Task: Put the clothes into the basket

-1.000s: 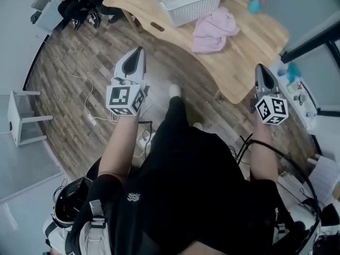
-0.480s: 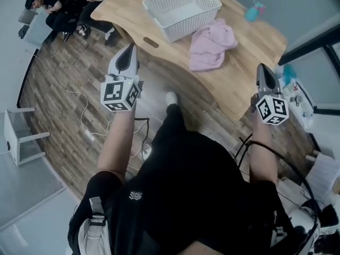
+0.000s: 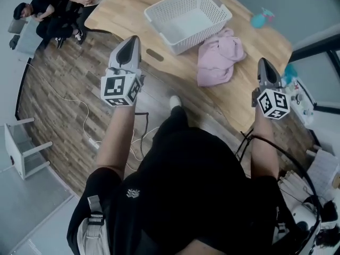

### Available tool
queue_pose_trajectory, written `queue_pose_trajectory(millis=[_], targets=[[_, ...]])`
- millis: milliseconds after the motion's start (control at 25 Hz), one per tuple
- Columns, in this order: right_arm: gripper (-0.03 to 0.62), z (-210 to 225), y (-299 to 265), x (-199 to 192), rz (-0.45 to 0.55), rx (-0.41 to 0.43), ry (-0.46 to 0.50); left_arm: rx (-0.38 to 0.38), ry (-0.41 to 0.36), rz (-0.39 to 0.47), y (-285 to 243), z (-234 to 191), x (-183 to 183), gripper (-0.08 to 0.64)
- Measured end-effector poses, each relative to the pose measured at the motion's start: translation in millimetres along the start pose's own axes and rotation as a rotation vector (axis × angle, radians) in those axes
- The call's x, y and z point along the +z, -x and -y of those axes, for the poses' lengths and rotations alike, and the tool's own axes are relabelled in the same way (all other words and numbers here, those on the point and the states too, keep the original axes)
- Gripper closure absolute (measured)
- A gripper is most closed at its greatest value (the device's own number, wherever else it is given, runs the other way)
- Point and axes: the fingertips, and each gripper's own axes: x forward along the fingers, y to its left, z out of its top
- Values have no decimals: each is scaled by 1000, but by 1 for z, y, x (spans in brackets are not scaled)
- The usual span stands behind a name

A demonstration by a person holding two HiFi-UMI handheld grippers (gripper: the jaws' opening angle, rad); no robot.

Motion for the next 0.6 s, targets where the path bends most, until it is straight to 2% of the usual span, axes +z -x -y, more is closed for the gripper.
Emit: queue_pose_trajectory(millis=[240,400,600], targets=[[591,-13,-57,-5,-55,-38,4,-48,27,-12,-54,-46,-15,554],[591,-11,-81,-4,-67,-98,9,-116,36,-21,-91,-59,-25,554],[591,-13,-114,-1,-71,-134,14,-157,39,-20,-134,-78,-29,554]])
